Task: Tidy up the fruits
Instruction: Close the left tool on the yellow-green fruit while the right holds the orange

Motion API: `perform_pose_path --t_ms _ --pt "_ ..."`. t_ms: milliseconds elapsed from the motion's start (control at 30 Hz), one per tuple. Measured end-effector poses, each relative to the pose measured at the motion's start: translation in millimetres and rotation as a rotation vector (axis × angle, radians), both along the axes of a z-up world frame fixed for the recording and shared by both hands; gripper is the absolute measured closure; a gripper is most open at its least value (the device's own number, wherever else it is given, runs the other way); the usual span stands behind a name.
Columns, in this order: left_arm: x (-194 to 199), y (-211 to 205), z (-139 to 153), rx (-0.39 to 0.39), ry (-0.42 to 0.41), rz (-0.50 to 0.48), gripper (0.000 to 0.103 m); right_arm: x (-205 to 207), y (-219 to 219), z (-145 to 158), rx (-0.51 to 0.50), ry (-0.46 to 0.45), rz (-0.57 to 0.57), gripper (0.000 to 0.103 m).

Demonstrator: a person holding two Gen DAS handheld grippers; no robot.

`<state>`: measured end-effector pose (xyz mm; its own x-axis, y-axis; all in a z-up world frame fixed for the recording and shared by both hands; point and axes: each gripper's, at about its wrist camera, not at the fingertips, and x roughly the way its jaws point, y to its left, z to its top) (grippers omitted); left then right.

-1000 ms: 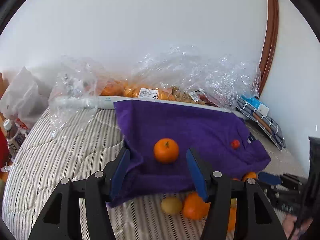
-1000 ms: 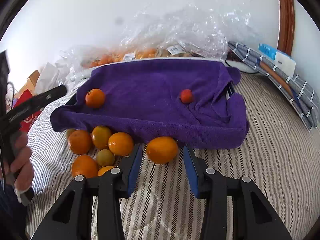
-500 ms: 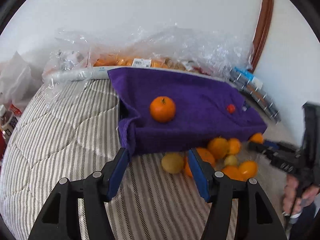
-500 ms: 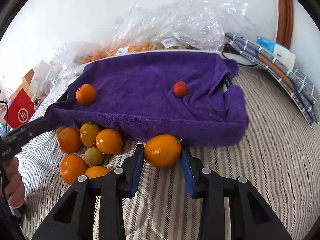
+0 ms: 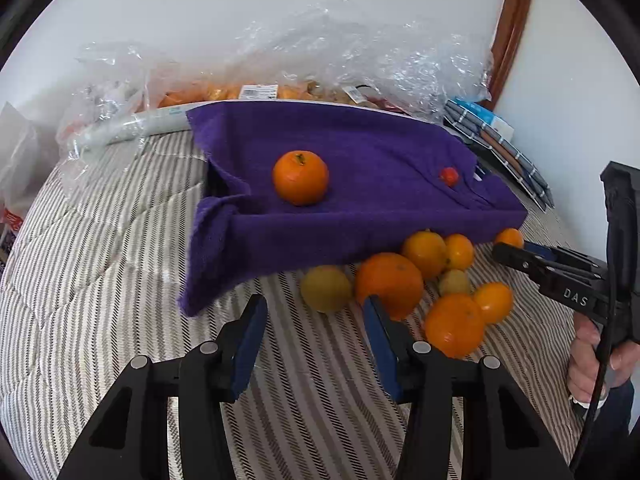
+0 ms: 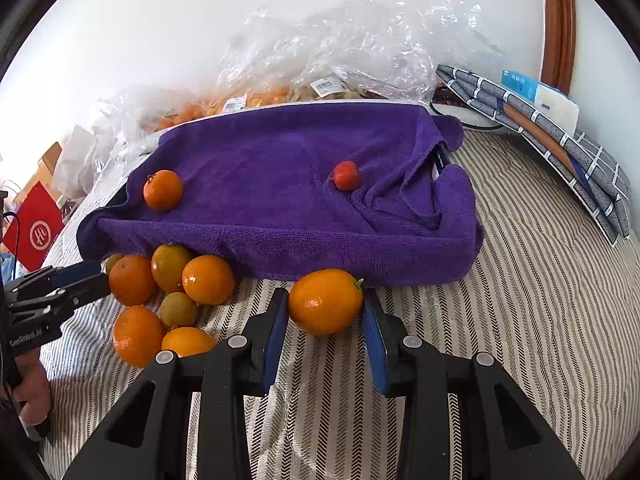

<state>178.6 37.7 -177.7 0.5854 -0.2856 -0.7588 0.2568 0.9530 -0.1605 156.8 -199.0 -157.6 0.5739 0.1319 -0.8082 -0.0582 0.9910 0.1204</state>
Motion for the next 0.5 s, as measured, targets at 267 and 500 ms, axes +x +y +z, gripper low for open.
perform_pose_path --t_ms 267,500 --pt "15.1 -7.4 -5.1 -0.016 0.030 0.028 0.060 0.2 4.7 -0.6 -0.018 0.003 0.018 0.066" --pt "19.7 -9.5 -6.5 -0.058 0.037 0.029 0.076 0.0 4.1 -0.7 -0.010 0.003 0.010 0.066"
